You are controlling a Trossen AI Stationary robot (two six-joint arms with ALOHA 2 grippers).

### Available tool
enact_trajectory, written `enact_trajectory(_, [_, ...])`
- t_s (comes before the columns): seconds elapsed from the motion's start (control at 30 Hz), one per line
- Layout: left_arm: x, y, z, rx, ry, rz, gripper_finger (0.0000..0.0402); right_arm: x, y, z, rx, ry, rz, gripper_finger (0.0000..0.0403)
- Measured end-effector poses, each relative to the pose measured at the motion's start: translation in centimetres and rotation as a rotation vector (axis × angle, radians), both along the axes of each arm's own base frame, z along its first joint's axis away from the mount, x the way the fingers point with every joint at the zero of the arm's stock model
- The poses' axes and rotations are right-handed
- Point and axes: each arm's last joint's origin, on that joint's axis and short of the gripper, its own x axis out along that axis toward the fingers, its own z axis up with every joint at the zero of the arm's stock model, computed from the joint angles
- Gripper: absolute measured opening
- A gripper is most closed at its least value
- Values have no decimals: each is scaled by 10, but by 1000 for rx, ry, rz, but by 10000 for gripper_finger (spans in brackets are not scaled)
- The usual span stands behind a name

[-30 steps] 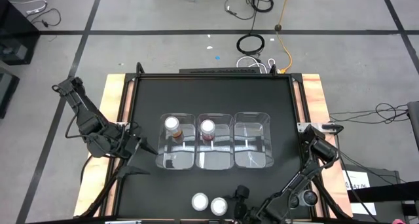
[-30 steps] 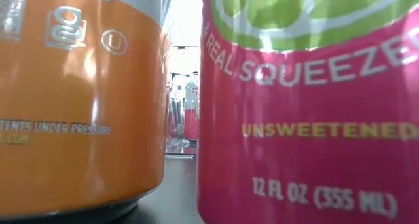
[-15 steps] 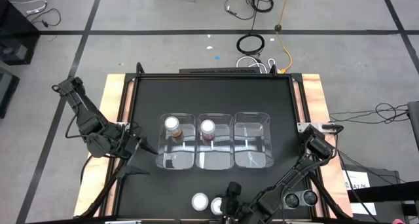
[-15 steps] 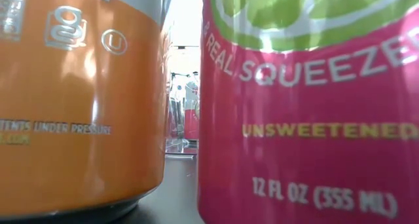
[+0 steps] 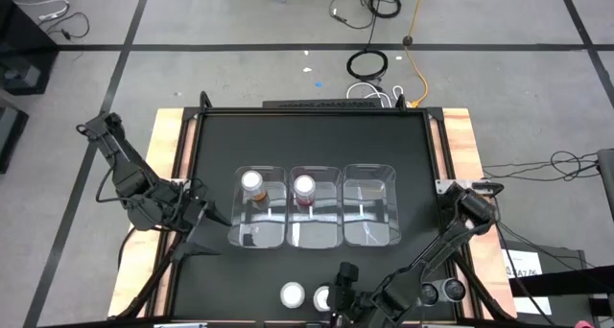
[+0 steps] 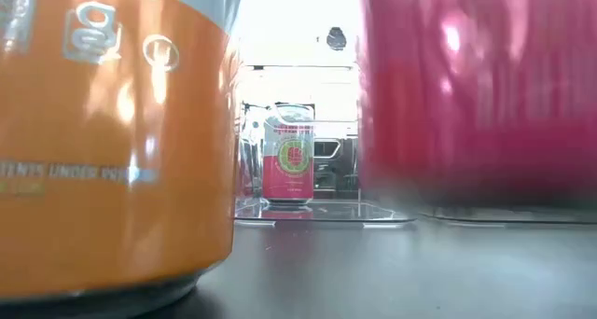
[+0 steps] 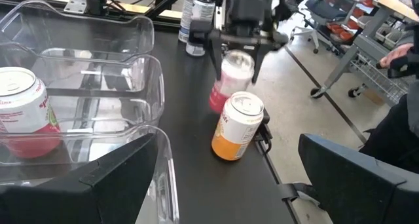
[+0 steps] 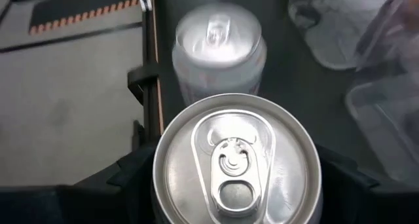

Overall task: Sort soda cans
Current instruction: Put the pink soda can into the center transparent bin

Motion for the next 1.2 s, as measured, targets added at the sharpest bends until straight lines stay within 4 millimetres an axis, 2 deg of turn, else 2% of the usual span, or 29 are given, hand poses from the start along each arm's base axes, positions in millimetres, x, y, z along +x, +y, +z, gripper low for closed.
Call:
enact_trajectory(0.27, [0, 0, 0, 0, 1, -3, 380, -10, -23, 59, 2, -89, 8, 278])
enact_trajectory(0.43, [0, 0, 0, -1, 1, -3, 380, -8, -54, 97, -24, -218, -153, 278])
enact_trajectory(0.57, [0, 0, 0, 0, 0, -4, 380, 3, -88, 113, 25, -271, -305, 278])
enact_trajectory(0.67, [0, 0, 0, 1, 1, -4, 380, 15, -111, 112, 33, -242, -367, 278])
enact_trajectory(0.83, [0, 0, 0, 4, 3, -4, 380, 32, -140, 91, 33, -139, -467, 278])
enact_trajectory(1.03, [-1, 0, -2, 20, 13, -13, 380, 50, -164, 60, 34, -13, -548, 278])
enact_trajectory(1.2, [-1, 0, -3, 27, 31, -35, 380, 51, -179, 44, 21, 68, -651, 278])
